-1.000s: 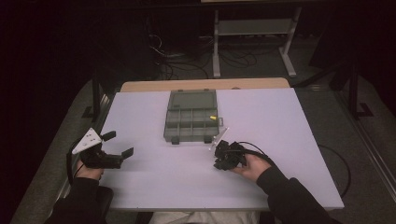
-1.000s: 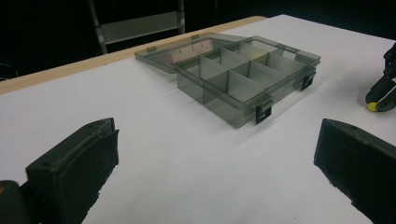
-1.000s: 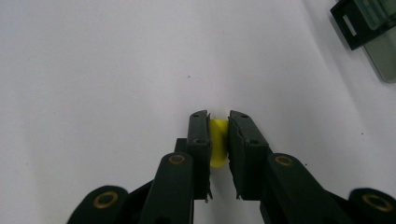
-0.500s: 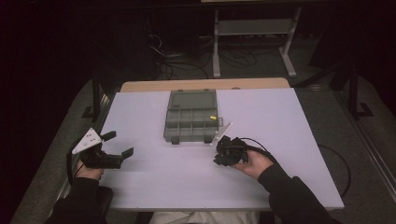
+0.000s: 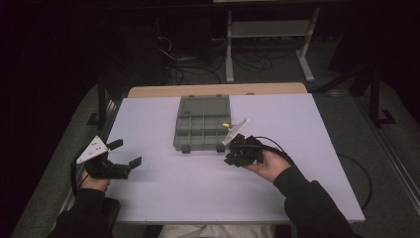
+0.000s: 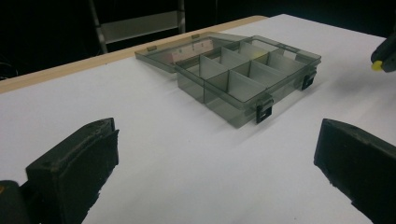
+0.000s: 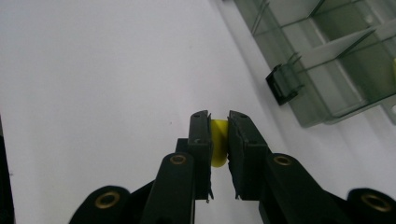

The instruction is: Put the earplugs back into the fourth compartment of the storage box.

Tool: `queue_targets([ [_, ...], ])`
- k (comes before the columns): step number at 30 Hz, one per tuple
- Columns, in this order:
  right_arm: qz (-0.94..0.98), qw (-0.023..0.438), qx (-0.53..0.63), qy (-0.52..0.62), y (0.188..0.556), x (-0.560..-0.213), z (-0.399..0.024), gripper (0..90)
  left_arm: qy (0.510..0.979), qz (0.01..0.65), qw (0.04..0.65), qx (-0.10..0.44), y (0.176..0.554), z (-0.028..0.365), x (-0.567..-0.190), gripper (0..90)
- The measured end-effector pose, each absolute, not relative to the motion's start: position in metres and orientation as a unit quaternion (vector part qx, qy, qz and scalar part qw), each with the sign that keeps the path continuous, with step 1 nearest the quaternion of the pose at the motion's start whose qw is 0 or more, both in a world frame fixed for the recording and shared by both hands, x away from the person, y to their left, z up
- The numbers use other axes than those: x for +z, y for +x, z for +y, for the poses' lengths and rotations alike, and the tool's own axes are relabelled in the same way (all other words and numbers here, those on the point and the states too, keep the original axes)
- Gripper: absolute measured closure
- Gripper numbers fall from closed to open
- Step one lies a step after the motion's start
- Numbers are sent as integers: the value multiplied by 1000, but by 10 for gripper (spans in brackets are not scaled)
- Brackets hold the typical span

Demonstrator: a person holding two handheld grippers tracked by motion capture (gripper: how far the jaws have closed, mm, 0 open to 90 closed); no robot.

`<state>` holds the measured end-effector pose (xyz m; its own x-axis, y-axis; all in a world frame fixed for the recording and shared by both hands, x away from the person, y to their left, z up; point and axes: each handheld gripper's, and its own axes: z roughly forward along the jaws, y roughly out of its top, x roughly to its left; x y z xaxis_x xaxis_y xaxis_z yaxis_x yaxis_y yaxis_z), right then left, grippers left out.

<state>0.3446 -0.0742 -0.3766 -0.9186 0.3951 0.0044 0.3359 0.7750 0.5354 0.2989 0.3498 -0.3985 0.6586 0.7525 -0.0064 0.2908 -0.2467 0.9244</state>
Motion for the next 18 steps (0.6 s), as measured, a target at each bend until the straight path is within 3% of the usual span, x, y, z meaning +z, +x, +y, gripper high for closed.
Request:
queue_targets([
  [18,937,68,277,200,381,-347,-67,786,755,346,509,226,299,350,-399,0],
])
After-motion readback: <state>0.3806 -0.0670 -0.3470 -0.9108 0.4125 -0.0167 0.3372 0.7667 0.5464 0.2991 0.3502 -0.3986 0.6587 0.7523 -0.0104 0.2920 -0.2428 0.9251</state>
